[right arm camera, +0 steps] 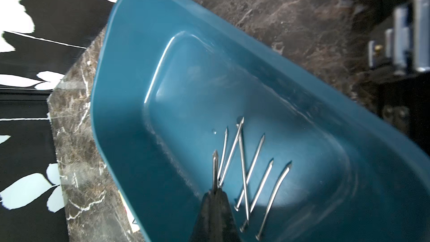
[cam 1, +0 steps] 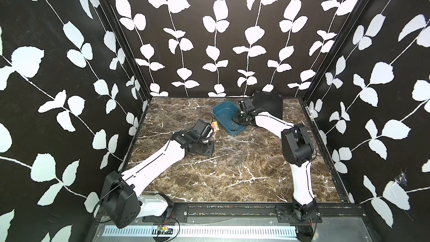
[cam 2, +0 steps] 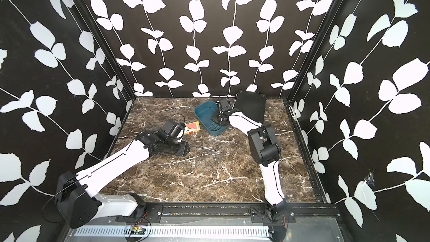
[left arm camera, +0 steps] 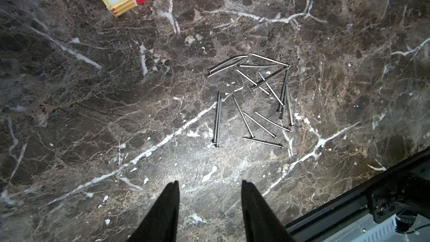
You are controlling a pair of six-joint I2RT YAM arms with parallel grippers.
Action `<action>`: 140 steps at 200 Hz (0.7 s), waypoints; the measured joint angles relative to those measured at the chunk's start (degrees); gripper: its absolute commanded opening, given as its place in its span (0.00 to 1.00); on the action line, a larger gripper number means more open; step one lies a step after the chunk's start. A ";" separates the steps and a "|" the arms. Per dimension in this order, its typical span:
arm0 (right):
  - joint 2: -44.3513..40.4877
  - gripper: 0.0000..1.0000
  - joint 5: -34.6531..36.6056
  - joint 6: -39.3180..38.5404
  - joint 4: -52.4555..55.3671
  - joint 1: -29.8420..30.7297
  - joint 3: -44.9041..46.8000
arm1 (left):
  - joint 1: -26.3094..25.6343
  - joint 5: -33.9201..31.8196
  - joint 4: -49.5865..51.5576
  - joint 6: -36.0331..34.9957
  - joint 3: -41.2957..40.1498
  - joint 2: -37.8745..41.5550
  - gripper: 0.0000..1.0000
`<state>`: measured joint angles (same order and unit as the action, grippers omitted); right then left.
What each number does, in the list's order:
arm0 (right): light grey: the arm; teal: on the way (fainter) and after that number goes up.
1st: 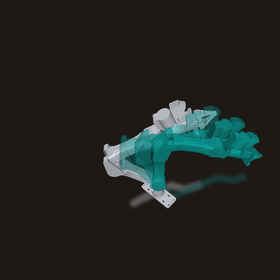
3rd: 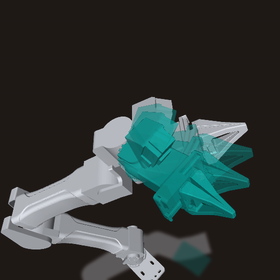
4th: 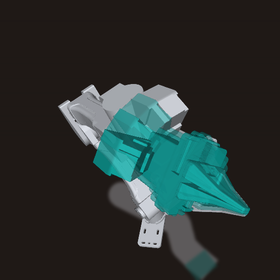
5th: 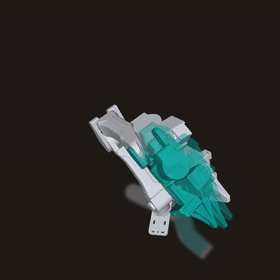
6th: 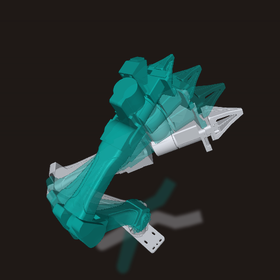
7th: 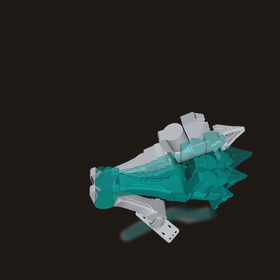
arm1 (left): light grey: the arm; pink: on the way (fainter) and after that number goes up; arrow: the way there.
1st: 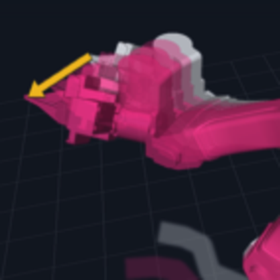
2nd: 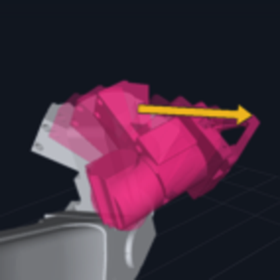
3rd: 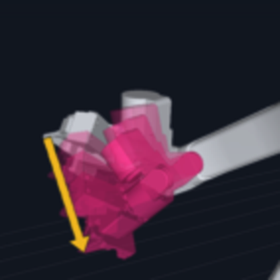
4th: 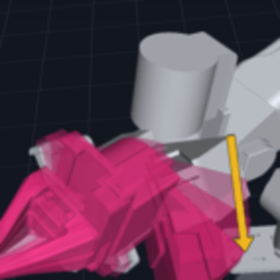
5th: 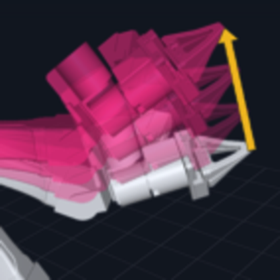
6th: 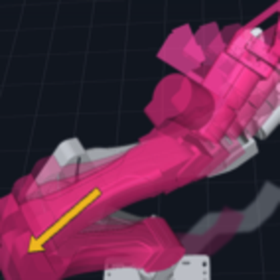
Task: Put the nails on the desktop into the storage box
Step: Place the nail in the storage box.
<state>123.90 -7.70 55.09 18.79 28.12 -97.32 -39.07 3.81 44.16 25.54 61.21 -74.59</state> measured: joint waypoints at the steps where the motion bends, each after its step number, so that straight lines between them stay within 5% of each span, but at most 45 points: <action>1: 0.04 0.00 0.00 0.00 0.00 0.00 -0.04 | 0.00 0.00 0.00 0.00 -0.02 0.00 0.46; 39: 0.92 0.00 -0.02 0.28 1.90 0.00 -0.22 | 0.00 0.00 0.09 0.17 -1.09 0.20 0.46; 110: 0.50 0.30 -0.22 0.94 4.20 -0.04 -0.13 | 0.02 0.35 -1.62 -0.07 -1.73 -0.90 0.46; 140: -4.20 0.32 -1.09 -0.39 4.57 -0.11 1.86 | 0.02 1.33 -3.43 -0.11 -1.97 -3.28 0.46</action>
<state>119.70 -8.80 54.70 23.35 28.01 -95.46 -39.05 5.15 40.73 25.43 59.24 -77.87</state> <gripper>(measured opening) 0.316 0.460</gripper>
